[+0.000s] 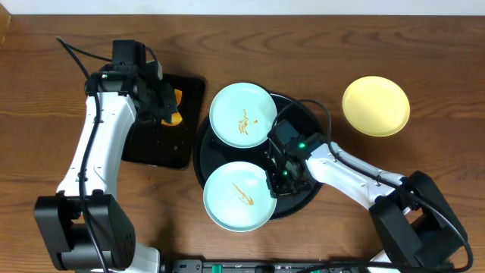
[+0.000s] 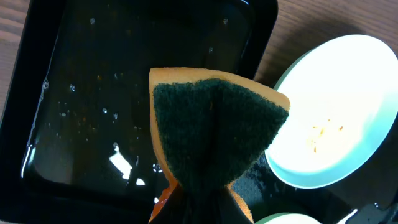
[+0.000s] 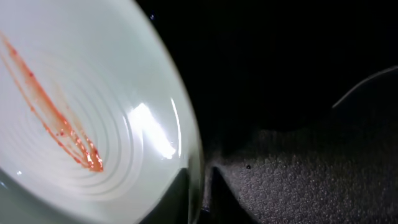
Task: Clean dirty plates on tray and stack at the side
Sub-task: 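Move the right gripper to the rim of the lower light-blue plate and grasp it, then wipe the light-blue plate with the sponge in the left gripper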
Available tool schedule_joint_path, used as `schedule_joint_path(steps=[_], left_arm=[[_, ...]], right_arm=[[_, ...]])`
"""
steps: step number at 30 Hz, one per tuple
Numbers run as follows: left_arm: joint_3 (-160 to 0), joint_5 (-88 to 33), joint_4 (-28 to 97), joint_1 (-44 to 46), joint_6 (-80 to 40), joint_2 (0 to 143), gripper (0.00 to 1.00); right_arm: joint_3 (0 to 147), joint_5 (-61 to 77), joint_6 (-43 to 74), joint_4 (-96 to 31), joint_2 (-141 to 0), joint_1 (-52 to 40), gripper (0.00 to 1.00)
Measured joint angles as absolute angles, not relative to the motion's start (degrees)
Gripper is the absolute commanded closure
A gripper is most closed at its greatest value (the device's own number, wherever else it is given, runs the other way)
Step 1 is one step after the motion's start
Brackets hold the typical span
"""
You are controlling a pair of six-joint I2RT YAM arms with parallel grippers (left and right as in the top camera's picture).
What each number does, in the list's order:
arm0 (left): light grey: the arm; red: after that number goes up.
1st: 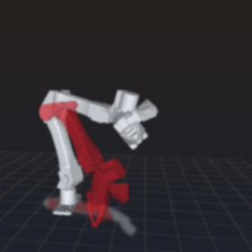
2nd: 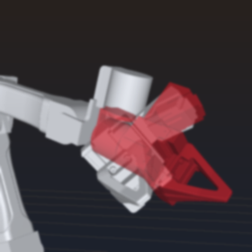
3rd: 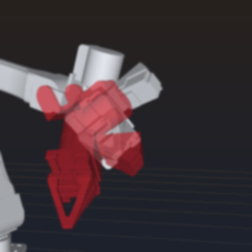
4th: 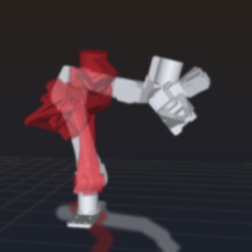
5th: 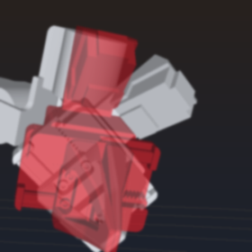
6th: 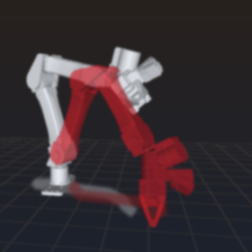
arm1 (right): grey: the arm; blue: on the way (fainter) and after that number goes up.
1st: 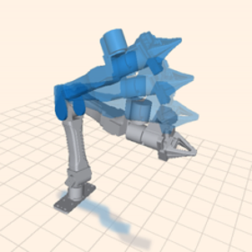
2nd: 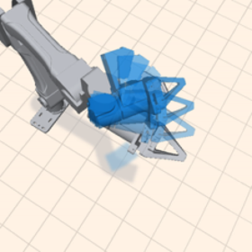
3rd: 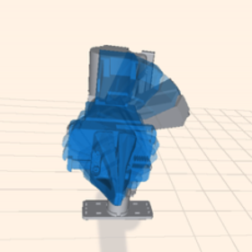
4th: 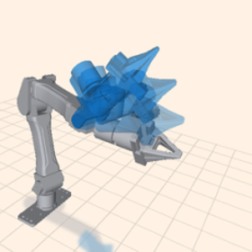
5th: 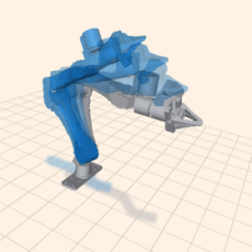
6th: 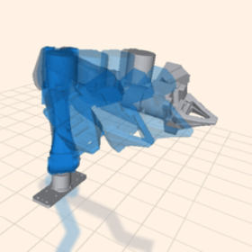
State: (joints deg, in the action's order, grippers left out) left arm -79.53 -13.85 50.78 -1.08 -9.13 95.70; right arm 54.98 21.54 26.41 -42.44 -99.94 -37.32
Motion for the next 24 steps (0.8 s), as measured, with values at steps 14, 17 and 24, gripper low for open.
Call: schedule_joint_path(steps=[14,17,24], left_arm=[[-79.5,-14.9,55.0,6.2,-6.5,95.7,0.92],[-79.4,-15.9,57.3,9.8,-5.0,95.7,0.92],[-76.9,-22.3,58.2,17.3,-1.6,95.7,0.92]], right_arm=[[55.0,14.7,26.5,-41.8,-99.3,-36.0,0.99],[55.1,10.1,26.5,-41.8,-98.4,-33.2,0.99],[55.1,2.9,24.4,-40.9,-98.1,-27.9,0.99]])
